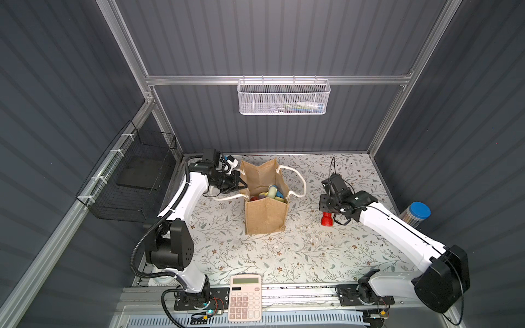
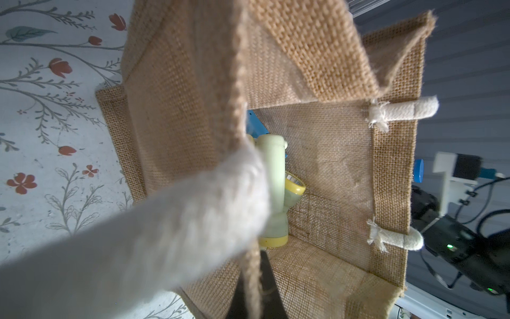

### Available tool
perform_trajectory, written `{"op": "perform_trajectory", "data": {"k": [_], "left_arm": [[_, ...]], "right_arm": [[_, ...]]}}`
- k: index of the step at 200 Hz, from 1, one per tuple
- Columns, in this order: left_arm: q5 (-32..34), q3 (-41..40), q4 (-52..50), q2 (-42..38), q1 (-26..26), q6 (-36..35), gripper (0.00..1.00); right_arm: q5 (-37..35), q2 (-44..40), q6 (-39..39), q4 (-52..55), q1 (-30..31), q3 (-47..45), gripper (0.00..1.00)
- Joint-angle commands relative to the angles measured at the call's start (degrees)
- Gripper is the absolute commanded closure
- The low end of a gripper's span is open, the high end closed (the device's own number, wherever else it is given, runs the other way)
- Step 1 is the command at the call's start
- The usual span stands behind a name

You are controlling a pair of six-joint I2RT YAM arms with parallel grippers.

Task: Put the flashlights into the tote bags
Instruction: Place the flashlight in the canvas bag.

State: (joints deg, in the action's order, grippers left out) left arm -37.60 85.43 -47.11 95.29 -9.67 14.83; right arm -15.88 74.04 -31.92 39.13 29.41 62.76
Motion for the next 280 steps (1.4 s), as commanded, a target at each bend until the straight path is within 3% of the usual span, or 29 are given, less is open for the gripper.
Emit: {"op": "perform_trajectory", "data": {"k": [1, 56, 114, 144, 180, 241, 263, 280], "left_arm": [[1.4, 1.9, 0.0, 0.7, -0.9, 0.4, 1.00], [1.6, 1.2, 1.6, 0.6, -1.7, 1.8, 1.00], [0.4, -0.4, 2.3, 0.6, -1.8, 1.5, 1.00], [-1.6, -0.8, 4.1, 0.1, -1.8, 1.9, 1.00], [-1.6, -0.2, 5.1, 0.1, -1.8, 2.9, 1.00], [-1.0, 1.3, 7.5, 2.3, -1.8, 5.2, 1.00], [-0.4, 1.8, 7.5, 2.4, -1.8, 5.6, 1.00], [0.3, 2.1, 7.0, 2.4, -1.8, 5.4, 1.00]], "right_arm": [[3.3, -1.6, 0.3, -0.9, 0.4, 5.3, 0.73], [12.8, 3.9, -0.6, -12.3, 7.6, 18.6, 0.73], [18.6, 18.0, 3.1, -22.5, 11.2, 33.2, 0.73], [23.7, 28.9, 2.8, -21.0, 11.6, 40.1, 0.74], [24.5, 32.7, 4.7, -20.7, 13.2, 36.1, 0.74], [17.0, 34.5, 12.9, -18.9, 14.9, 25.8, 0.73], [14.8, 37.9, 13.4, -15.7, 15.2, 27.2, 0.67], [14.3, 39.8, 12.8, -13.3, 15.4, 29.7, 0.53]]}}
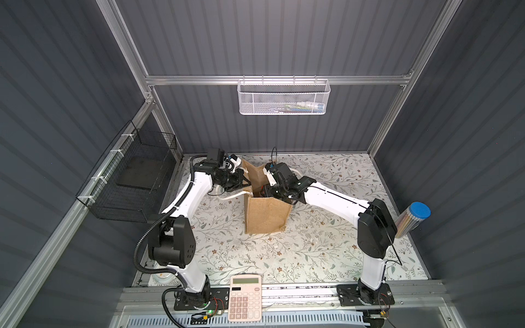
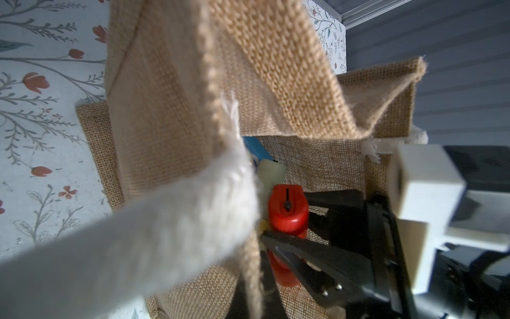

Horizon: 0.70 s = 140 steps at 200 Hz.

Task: Put the flashlights into the tote bags
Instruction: Place the flashlight in the canvas bag.

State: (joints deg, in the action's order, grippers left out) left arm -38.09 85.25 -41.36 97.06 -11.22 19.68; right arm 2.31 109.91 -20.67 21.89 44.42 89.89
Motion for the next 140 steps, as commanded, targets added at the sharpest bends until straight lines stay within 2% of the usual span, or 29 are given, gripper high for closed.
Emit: {"op": "perform_trajectory", "data": {"k": [1, 25, 31, 50, 94, 140], "left_arm": [[0.8, 2.3, 1.3, 0.6, -0.3, 0.6, 1.00], [1.4, 2.9, 0.0, 0.6, -0.3, -0.1, 1.00], [1.5, 3.2, -0.7, 0.6, -0.3, -0.5, 0.96], [3.1, 4.6, -2.2, 0.3, -0.3, -1.9, 0.84], [5.3, 10.5, -5.2, 0.8, -0.3, -3.2, 0.69], [7.5, 19.6, -9.2, 1.2, -0.2, -5.9, 0.66]], "right_arm": [[-3.9, 4.0, 1.5, 4.1, 0.4, 2.8, 0.53], [-3.7, 4.2, 0.4, 6.2, 0.5, 6.1, 0.37], [-3.6, 3.7, 0.3, 6.5, 0.5, 6.7, 0.31], [-3.1, 1.2, 0.7, 7.0, 0.5, 8.7, 0.23], [-1.5, -5.6, 2.4, 9.2, 0.5, 13.8, 0.11], [-4.4, -14.7, 4.3, 7.4, -0.8, 11.8, 0.07]]}}
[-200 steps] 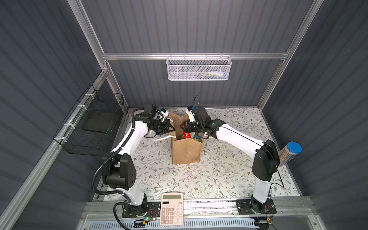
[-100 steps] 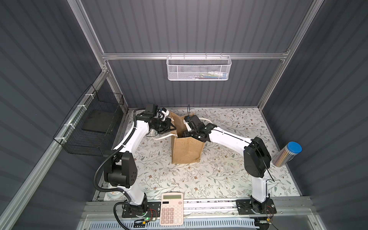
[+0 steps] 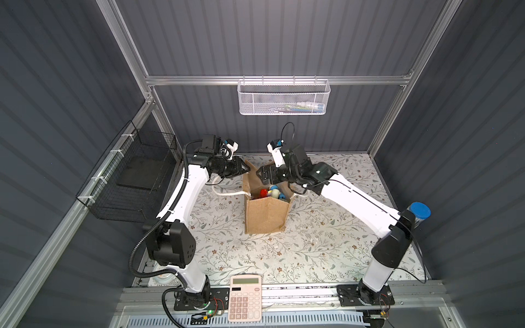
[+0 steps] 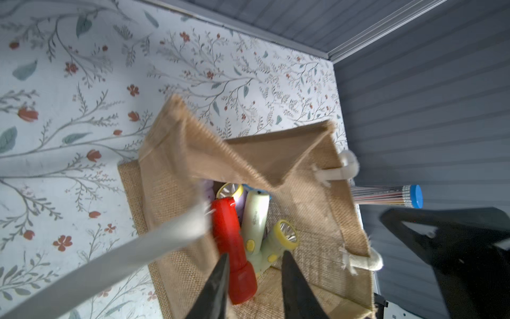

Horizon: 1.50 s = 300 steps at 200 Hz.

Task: Put the flashlights into the tote bags
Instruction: Place the flashlight in the canvas bag, then reset both arms

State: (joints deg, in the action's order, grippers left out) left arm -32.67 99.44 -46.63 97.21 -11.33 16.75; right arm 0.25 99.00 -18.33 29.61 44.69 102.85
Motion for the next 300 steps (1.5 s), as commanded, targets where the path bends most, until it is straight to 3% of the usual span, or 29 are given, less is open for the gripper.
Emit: {"op": "perform_trajectory", "data": {"k": [1, 34, 76, 96, 137, 167, 198, 232, 268, 295, 300], "left_arm": [[2.2, 5.6, -4.0, 1.0, -0.1, -3.0, 0.66], [11.9, 11.4, -3.3, 2.7, 2.9, -1.8, 0.64], [28.7, 8.2, 5.5, 7.6, 7.5, 1.8, 0.61], [34.0, 2.3, 12.3, 9.2, 7.9, 1.5, 0.59], [45.2, -17.5, 26.7, 8.2, 9.2, -3.5, 0.48], [45.9, -32.1, 37.6, 6.1, 11.9, -7.4, 0.45], [47.6, -45.9, 51.2, 2.0, 12.1, -14.2, 0.39], [48.6, -54.4, 61.1, 0.0, 12.3, -16.9, 0.38], [48.2, -61.7, 74.1, -2.2, 12.4, -17.1, 0.37], [45.3, -62.5, 73.7, -3.1, 12.4, -15.1, 0.36], [43.8, -63.0, 74.5, -3.5, 12.4, -15.0, 0.31]], "right_arm": [[-2.4, -4.0, 2.0, -0.4, -1.1, -1.3, 0.07], [-0.7, -11.2, 0.4, -2.4, -9.6, -8.5, 0.03], [8.1, -17.2, -2.7, -8.6, -27.3, -23.3, 0.01], [11.2, -17.2, -2.2, -9.3, -34.2, -28.9, 0.01], [10.6, -19.2, 3.1, -16.9, -43.9, -44.8, 0.01], [7.3, -22.6, 4.4, -29.3, -49.1, -57.5, 0.01], [1.4, -20.6, 7.9, -45.7, -50.3, -66.0, 0.01], [1.7, -18.1, 11.2, -62.0, -51.1, -73.1, 0.01], [4.9, -17.0, 13.1, -69.8, -51.2, -76.3, 0.01], [6.9, -17.6, 13.9, -73.9, -51.3, -79.0, 0.01], [7.2, -17.8, 14.1, -74.9, -51.2, -79.8, 0.01]]}}
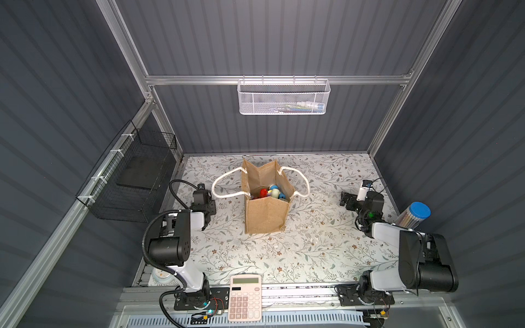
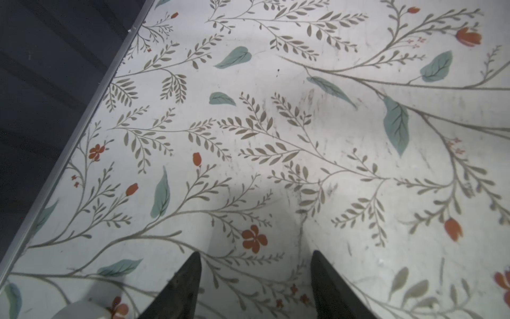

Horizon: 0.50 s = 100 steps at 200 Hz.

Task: Put the flashlights into the tote bags
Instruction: Reset both arms

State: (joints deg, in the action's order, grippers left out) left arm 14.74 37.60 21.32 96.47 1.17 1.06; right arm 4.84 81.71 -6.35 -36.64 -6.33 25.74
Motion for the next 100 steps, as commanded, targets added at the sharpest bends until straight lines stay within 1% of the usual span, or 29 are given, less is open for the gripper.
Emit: {"op": "perform_trajectory", "data": {"k": [1, 12, 19, 28, 43, 50, 59, 69, 80, 87, 92, 100], "left_arm": [[-4.0, -1.3, 6.7, -2.8, -0.2, 0.8, 0.29], [-7.2, -3.0, 9.4, -3.7, -0.2, 1.5, 0.12], [-7.8, -4.1, 11.3, -4.1, -0.2, 1.8, 0.08], [-8.5, -5.1, 13.5, -4.4, -0.2, 1.9, 0.06], [-10.5, -6.7, 17.5, -4.2, -0.2, 1.4, 0.04], [-11.8, -7.9, 20.8, -3.5, -0.2, 0.9, 0.01], [-12.9, -9.8, 26.1, -2.0, -0.3, 0.6, 0.00], [-12.6, -11.8, 32.1, -0.3, -0.4, 0.6, 0.00], [-11.8, -13.2, 33.9, 0.6, -0.6, 0.8, 0.00], [-10.7, -14.0, 37.8, 1.7, -0.6, 1.4, 0.00], [-10.7, -14.1, 37.6, 1.7, -0.6, 1.4, 0.00], [-10.7, -13.1, 33.8, 0.8, -0.6, 1.4, 0.00]], "right_arm": [[2.7, -0.6, 2.2, -8.9, -0.2, -2.9, 0.01], [2.8, -0.2, 2.3, -12.9, -0.2, -5.3, 0.01], [2.8, 1.1, 2.3, -17.0, -0.2, -6.9, 0.01], [2.8, 2.6, 1.7, -23.4, -0.2, -8.3, 0.01], [3.3, 1.0, 2.4, -17.1, -0.2, -6.8, 0.01], [3.7, 1.8, 2.5, -18.2, -0.2, -6.8, 0.01], [3.6, 2.2, 2.4, -20.4, -0.2, -7.4, 0.01], [3.6, 1.7, 2.5, -18.8, -0.2, -6.9, 0.01], [3.4, 1.9, 2.5, -19.0, -0.2, -7.0, 0.01], [3.4, 2.0, 2.5, -19.4, -0.1, -7.0, 0.01], [3.4, 1.9, 2.5, -19.3, -0.1, -7.0, 0.01], [3.5, 1.9, 2.5, -19.3, -0.1, -7.2, 0.01]]}}
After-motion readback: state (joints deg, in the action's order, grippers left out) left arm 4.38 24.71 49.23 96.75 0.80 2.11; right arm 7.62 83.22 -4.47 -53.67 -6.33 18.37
